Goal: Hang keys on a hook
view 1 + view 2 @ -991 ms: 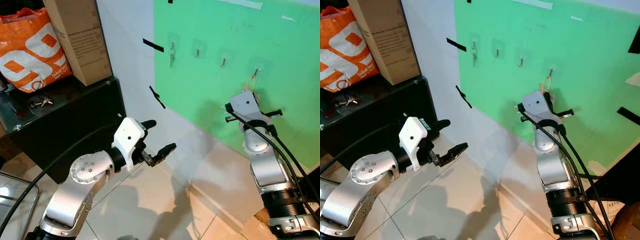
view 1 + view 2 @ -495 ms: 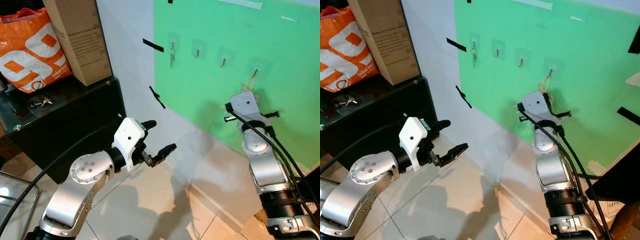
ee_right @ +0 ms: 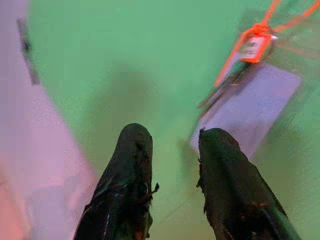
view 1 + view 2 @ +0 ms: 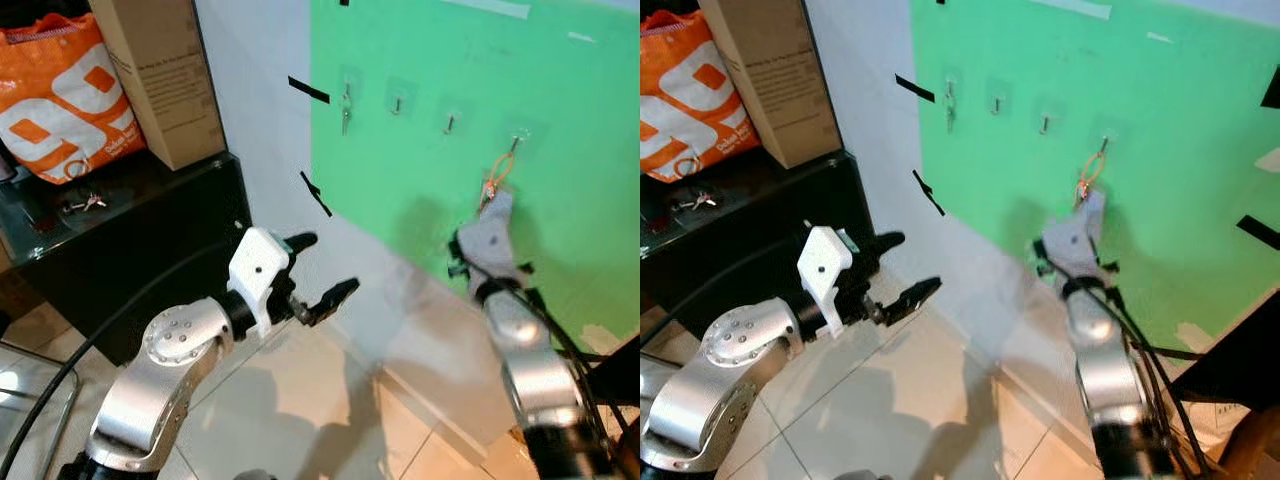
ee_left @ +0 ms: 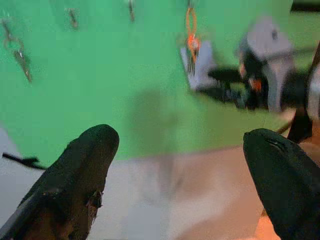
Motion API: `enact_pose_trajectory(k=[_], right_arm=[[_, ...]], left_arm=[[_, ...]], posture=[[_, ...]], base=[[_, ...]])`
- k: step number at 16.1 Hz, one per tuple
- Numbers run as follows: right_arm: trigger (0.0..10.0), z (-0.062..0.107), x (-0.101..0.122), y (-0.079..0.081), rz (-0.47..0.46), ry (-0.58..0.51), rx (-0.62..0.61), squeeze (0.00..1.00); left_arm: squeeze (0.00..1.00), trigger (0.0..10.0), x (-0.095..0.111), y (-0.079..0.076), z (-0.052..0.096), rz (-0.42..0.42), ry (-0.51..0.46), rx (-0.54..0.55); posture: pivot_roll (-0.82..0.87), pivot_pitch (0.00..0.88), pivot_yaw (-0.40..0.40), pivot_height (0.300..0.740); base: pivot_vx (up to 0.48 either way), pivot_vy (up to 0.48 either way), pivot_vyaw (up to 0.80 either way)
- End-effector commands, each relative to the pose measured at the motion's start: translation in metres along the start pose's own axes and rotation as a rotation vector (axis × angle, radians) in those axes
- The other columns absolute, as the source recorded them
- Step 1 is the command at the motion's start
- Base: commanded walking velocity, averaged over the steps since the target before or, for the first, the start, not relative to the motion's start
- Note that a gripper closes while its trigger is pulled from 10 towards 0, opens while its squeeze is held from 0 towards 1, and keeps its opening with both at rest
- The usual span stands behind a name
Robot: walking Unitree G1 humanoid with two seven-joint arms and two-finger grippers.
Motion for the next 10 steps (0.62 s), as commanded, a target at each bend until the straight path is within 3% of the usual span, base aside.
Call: enact_pose_trajectory(k=[1,3,4,6,7,9,10], right_arm=[[10.0,0.007,0.002,0.012,-0.008,-0.024,0.063,1.00],[10.0,0.020,-0.009,0.026,-0.026,0.007,0.146,1.00],[10.0,0.024,-0.014,0.031,-0.086,0.035,0.173,1.00],[10.0,0.033,-0.015,0.048,-0.210,0.052,0.282,1.00],[10.0,0.036,-0.012,0.050,-0.231,0.035,0.307,1.00],[10.0,0.039,-0.005,0.052,-0.306,0.004,0.334,1.00],[10.0,0.037,-0.005,0.049,-0.303,0.008,0.298,1.00]], left_arm=[[0.31,10.0,0.012,0.002,0.001,-0.016,-0.043,0.010],[0.31,10.0,0.010,0.002,0.001,-0.008,-0.042,0.017],[0.31,10.0,0.008,0.003,0.002,0.002,-0.040,0.031],[0.29,10.0,-0.002,0.012,0.006,-0.022,-0.019,0.119],[0.28,10.0,-0.006,0.023,0.011,-0.051,-0.020,0.220],[0.30,10.0,-0.029,0.061,0.033,-0.140,0.054,0.532],[0.31,10.0,-0.036,0.064,0.041,-0.156,0.080,0.572]], posture=[[0.05,0.000,0.030,0.740],[0.04,0.000,0.025,0.740],[0.04,0.000,0.028,0.740],[0.03,0.000,0.030,0.740],[0.04,0.000,0.026,0.740],[0.05,0.000,0.006,0.740],[0.05,0.000,0.004,0.740]], base=[[0.000,0.000,0.00],[0.000,0.000,0.00],[0.000,0.000,0.00],[0.000,0.000,0.80],[0.000,0.000,0.80],[0.000,0.000,0.80],[0.000,0.000,0.80]])
Point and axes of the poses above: a point about 5 cm out from each wrist's last joint towards the gripper, its own z axis pointing back from the gripper into the wrist, its own x axis along the axis of the wrist's last joint, y = z × x, the point moved 4 cm from there along -z, pointing out of the wrist towards the gripper, and after that the axes turned 6 degrees about z, right-handed, at the moved point
